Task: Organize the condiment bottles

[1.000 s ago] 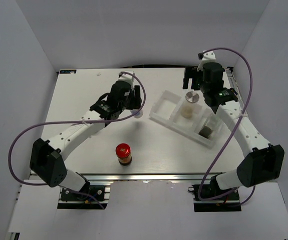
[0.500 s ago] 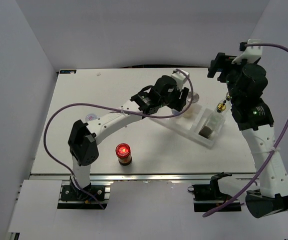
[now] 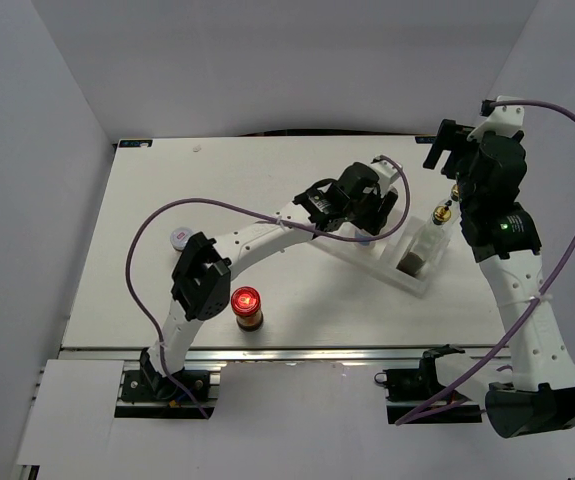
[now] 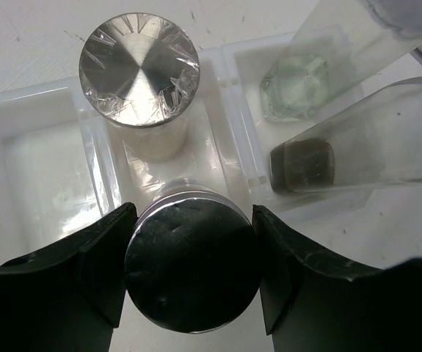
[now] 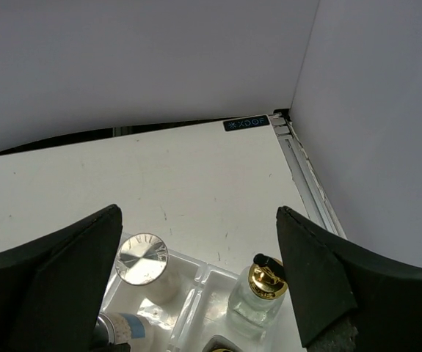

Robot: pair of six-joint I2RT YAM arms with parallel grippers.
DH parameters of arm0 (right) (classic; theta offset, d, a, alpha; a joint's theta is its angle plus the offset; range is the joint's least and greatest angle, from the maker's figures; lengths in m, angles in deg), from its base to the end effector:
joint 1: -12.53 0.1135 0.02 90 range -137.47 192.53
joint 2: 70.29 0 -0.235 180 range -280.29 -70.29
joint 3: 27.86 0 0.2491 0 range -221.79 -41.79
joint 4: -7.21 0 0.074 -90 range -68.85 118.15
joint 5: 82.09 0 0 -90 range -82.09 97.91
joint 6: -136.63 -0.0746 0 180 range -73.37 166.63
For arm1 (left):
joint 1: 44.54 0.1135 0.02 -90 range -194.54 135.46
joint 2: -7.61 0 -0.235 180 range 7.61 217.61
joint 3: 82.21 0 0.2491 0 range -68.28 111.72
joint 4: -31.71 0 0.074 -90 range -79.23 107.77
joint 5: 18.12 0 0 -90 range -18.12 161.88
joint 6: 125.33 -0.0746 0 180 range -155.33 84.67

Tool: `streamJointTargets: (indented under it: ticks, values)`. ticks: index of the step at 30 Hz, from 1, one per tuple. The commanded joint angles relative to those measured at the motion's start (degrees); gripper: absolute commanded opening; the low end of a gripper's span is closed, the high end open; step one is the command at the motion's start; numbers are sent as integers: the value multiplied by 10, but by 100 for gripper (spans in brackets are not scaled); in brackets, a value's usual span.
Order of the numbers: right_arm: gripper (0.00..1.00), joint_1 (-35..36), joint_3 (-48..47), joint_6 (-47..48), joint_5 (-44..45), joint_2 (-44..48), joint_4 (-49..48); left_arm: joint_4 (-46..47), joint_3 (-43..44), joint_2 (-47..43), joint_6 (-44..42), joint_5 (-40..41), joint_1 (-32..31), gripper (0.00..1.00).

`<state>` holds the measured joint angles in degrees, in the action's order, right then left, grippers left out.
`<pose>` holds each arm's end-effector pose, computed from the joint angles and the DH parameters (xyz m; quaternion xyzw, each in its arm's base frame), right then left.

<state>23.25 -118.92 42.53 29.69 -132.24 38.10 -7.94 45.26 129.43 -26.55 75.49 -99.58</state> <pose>0.2708 0.0231 0.4376 0.0906 0.7115 -0.0464 0.6953 0.2989 -0.4193 0.2547 0.3331 0.8174 -0.2244 0.4130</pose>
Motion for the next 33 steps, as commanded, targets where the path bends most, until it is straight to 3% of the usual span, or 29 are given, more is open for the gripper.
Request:
streamJointTargets:
  ticks: [1, 6, 8, 11, 15, 18, 19, 24, 26, 33]
  values:
    - [89, -8, 5, 0, 10, 12, -26, 39, 41, -6, -5, -5, 0, 0]
    - [89, -11, 16, 1, 9, 16, -33, 40, 53, 16, -1, -1, 0, 0]
    - [89, -12, 17, 1, 8, 16, -33, 41, 55, 24, 1, 2, 0, 8]
    - [89, -12, 18, 2, 12, 16, -33, 35, 67, 42, 6, 11, 0, 8]
    - [89, -13, 21, 4, 11, 12, -34, 30, 77, 61, 10, 8, 0, 18]
    - [89, -15, 20, 6, 7, 7, -34, 27, 83, 68, 10, 2, 0, 36]
    - [89, -15, 20, 7, 7, 6, -34, 25, 85, 71, 9, 1, 0, 49]
    - [89, -16, 15, 8, -6, 0, -29, 15, 92, 69, 7, 2, 0, 81]
    - [89, -17, 14, 11, -23, -2, -29, 5, 100, 66, 5, 2, 0, 98]
    - [89, -17, 4, 38, -139, -3, -16, -61, 138, 19, -26, 38, 0, 98]
